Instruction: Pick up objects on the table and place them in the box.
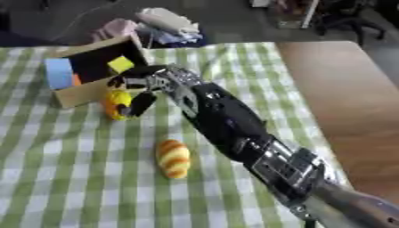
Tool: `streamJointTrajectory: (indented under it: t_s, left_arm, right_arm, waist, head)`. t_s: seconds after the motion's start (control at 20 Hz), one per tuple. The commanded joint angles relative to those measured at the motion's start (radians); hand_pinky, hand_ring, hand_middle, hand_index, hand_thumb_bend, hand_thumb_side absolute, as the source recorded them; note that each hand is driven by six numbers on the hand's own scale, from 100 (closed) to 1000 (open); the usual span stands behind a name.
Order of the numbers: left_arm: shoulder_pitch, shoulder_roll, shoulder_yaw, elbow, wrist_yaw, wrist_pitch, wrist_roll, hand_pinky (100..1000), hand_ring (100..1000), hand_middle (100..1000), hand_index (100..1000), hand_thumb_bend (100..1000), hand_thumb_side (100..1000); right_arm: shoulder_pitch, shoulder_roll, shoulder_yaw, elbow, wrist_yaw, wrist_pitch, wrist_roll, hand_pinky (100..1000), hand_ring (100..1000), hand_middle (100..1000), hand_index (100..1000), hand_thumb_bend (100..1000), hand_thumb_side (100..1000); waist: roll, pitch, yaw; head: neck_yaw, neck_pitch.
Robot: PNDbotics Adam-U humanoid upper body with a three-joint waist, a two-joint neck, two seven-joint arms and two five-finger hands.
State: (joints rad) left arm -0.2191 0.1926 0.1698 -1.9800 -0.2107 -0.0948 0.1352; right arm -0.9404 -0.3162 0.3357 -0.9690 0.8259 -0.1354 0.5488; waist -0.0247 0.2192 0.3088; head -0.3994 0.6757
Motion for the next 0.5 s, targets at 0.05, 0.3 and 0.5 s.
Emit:
streamJointTrajectory:
  t_s: [0.05,0.3,0.5]
  left_arm:
    - [-0.007,0.009,0.0,-0.02,0.001,-0.002,-0.004,697,574,621,812,246,632]
    - [-0.006,0.008,0.0,-0.02,0.0,-0.002,-0.005,697,574,621,812,246,633]
    - [-0.006,0.007,-0.001,-0.02,0.001,-0.003,-0.006,697,573,621,812,245,633]
  right_arm:
    - [-0.013,-0.001,-0.02,0.021,0.037,-0.003,0.002,853,882,890,988,100,577]
    - [-0.01,0.008,-0.027,0.045,0.055,-0.027,0.017,845,863,807,917,100,461]
    - [-0.01,0.013,-0.029,0.038,0.065,-0.046,0.004,824,824,714,795,100,296]
  waist:
    - [0.012,-0.008,0.001]
    - [0.012,-0.007,0.001]
    - [0.014,-0.006,0.001]
  head:
    - [-0.005,-0.006]
    - [-0.006,-0.001]
    - [-0.009,-0.003]
